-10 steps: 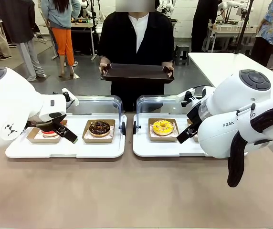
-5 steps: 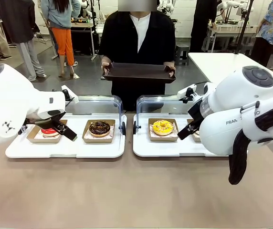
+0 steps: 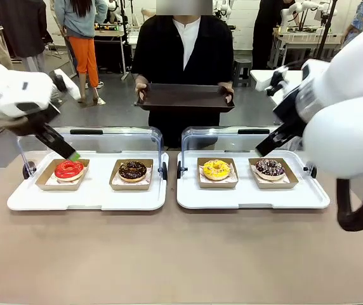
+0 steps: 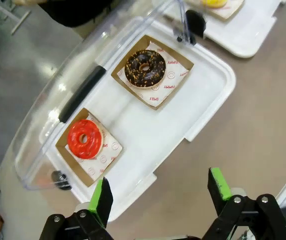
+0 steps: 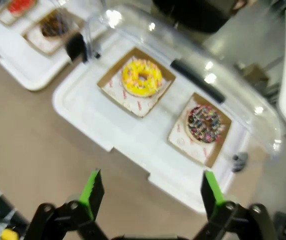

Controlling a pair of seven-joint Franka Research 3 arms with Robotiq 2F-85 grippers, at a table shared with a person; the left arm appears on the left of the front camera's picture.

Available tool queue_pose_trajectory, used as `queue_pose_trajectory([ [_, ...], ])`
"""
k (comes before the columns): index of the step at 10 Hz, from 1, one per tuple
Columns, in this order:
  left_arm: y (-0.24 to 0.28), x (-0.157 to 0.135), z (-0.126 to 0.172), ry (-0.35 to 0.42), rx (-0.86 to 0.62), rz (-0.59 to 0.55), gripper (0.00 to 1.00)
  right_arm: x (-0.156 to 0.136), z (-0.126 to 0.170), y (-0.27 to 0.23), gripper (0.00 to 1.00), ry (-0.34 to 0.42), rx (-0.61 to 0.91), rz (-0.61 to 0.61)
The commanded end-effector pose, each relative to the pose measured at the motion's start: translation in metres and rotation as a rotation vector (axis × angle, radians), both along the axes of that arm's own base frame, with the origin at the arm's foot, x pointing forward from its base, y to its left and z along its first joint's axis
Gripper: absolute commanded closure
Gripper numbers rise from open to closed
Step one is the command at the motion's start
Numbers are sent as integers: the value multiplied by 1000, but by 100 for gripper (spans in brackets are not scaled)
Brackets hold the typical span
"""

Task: Provide the desired donut to the person.
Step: Pick up and lift the Paper togo box containing the Donut pointed at by the person.

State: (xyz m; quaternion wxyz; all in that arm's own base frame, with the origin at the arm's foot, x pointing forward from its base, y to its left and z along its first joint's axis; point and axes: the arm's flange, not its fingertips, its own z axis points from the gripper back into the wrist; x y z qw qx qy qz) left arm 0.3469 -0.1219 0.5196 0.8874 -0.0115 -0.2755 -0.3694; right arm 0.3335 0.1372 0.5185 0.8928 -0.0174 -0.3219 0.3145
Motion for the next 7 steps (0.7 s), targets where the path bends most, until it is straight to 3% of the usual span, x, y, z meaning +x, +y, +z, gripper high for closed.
queue_pose_trajectory([
  [1,12,1,26,16,-29,-10,0,-47,10,-34,0,23,23,-6],
  [3,20,-6,46,-16,-35,20,0,-60,27,-45,0,34,34,-15],
  [5,17,-7,48,-18,-21,16,0,-57,22,-44,0,59,-50,-1],
  [6,17,-7,48,-18,-21,16,0,-51,48,-43,0,30,32,-36],
  [7,17,-7,48,-18,-21,16,0,-51,48,-43,0,30,32,-36],
])
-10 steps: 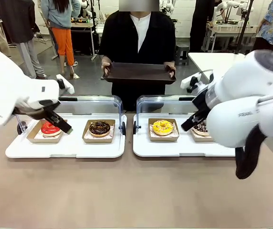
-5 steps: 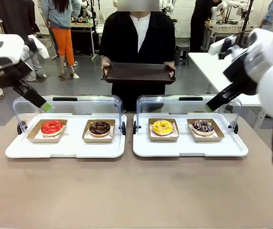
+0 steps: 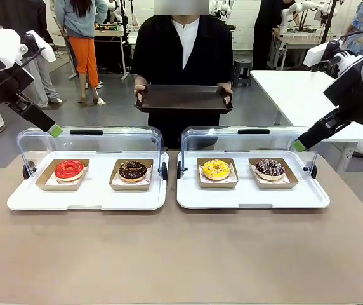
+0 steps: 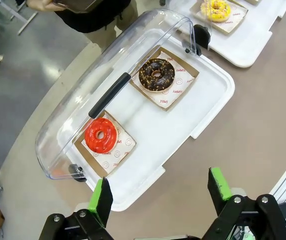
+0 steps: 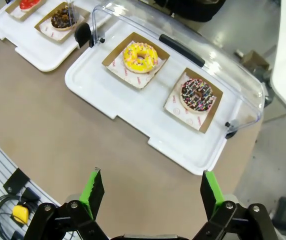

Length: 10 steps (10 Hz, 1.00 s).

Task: Provide the desired donut to the person.
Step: Pick up and lift the Paper togo box containing the Donut pointed at by the person.

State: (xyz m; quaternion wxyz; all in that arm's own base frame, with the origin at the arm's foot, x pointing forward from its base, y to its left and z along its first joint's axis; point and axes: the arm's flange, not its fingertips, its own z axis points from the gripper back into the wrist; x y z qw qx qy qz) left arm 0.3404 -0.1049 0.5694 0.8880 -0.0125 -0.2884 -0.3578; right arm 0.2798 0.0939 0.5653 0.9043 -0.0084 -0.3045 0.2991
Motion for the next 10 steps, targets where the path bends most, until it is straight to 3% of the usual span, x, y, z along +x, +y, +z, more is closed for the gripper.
queue_pose_trajectory([
  [1,0,0,-2,4,-4,-5,0,3,1,0,0,-14,16,-6],
  [4,-1,0,0,0,2,-1,0,0,1,0,0,-6,3,-1],
  [5,11,8,4,55,-106,-115,0,8,5,-17,0,105,49,178],
  [7,33,22,8,75,-259,-332,0,25,20,-50,0,181,208,424],
  [10,76,51,14,91,-468,-532,0,52,38,-104,0,188,450,703],
])
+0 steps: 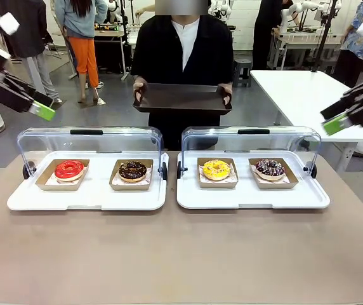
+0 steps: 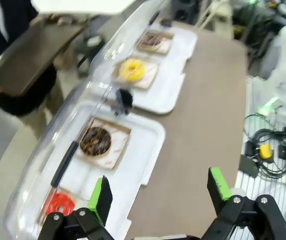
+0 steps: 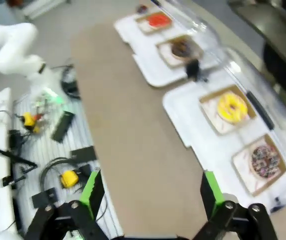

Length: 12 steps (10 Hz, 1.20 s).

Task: Provide the desired donut to the person.
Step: Pick up and lift the Paper togo box containing the Donut pointed at by the person.

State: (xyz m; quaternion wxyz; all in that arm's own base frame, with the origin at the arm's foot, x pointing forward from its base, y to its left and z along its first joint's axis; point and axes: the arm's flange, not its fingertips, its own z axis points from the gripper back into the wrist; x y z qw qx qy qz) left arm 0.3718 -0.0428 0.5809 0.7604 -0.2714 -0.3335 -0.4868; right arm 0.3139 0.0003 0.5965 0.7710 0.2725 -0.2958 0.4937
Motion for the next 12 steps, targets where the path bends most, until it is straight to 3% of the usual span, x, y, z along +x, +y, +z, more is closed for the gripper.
queue_pose_trajectory([
  [1,30,29,0,29,-56,-82,0,27,7,-28,0,76,94,146],
  [5,96,47,-22,-83,-256,-236,0,52,-15,-86,0,48,210,341],
  [7,104,43,-25,-129,-252,-243,0,54,-23,-91,0,-2,190,301],
  [8,99,38,-25,-96,-259,-204,0,45,-22,-89,0,40,213,322],
  [10,107,38,-31,-99,-273,-227,0,53,-32,-97,0,35,209,315],
  [11,111,38,-29,-134,-299,-204,0,47,-29,-104,0,-45,279,352],
  [12,123,40,-34,-134,-325,-203,0,48,-32,-121,0,-69,367,361],
])
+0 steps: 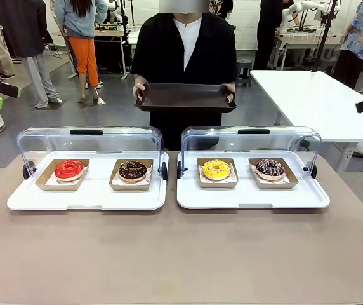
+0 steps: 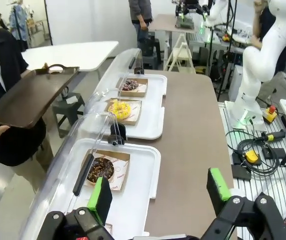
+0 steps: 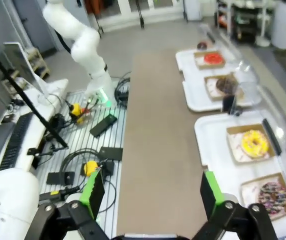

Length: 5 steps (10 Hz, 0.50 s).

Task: Provide the desired donut to the person.
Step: Pick up and lift the Paper togo box containing the Donut pointed at by the person.

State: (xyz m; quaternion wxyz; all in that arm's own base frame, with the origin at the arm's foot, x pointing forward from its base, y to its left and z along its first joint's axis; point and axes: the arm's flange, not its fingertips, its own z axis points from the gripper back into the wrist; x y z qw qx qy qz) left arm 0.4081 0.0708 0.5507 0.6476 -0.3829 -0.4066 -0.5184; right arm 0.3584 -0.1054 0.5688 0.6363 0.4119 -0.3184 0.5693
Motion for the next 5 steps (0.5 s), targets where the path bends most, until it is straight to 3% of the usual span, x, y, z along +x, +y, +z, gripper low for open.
queue_pose_trajectory([
  [1,19,3,-8,-42,-59,15,0,4,-9,-29,0,-34,158,26],
  [5,48,0,-17,-60,-80,64,0,13,-21,-55,0,33,235,-27],
])
